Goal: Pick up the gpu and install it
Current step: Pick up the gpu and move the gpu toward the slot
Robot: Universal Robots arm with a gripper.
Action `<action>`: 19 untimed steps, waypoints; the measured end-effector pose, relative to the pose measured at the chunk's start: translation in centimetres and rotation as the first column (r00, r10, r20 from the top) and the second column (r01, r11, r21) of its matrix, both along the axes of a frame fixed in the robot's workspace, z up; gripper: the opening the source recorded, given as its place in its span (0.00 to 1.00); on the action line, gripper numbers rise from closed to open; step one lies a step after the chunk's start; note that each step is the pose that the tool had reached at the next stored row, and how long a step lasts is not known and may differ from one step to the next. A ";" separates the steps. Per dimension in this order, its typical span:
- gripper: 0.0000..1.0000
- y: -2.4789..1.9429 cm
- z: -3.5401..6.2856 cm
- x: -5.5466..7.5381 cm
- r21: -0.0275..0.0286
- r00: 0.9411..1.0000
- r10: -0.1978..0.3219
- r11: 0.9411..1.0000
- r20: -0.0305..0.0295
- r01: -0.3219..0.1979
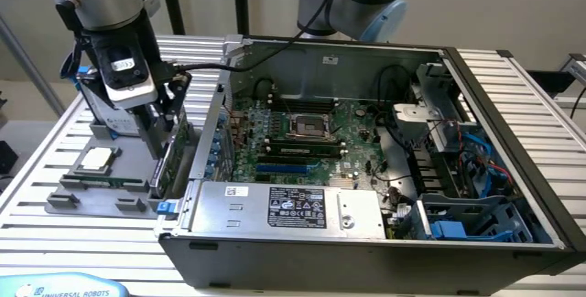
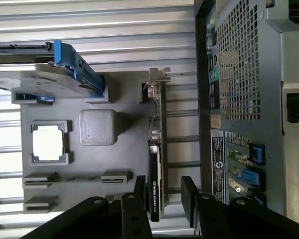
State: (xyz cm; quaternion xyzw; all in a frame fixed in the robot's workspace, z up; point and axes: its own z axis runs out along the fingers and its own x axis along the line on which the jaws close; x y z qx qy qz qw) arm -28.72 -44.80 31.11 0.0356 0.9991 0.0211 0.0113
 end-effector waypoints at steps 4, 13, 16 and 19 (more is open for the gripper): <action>0.42 -0.05 -0.72 0.0 0.000 1.000 0.000 1.000 0.000 0.000; 0.42 -0.05 -2.39 0.0 0.000 1.000 0.002 1.000 0.000 -0.002; 0.42 -0.04 -2.94 0.0 0.000 1.000 0.007 1.000 0.000 -0.007; 0.42 0.00 -3.48 0.0 0.000 1.000 0.019 1.000 0.000 -0.019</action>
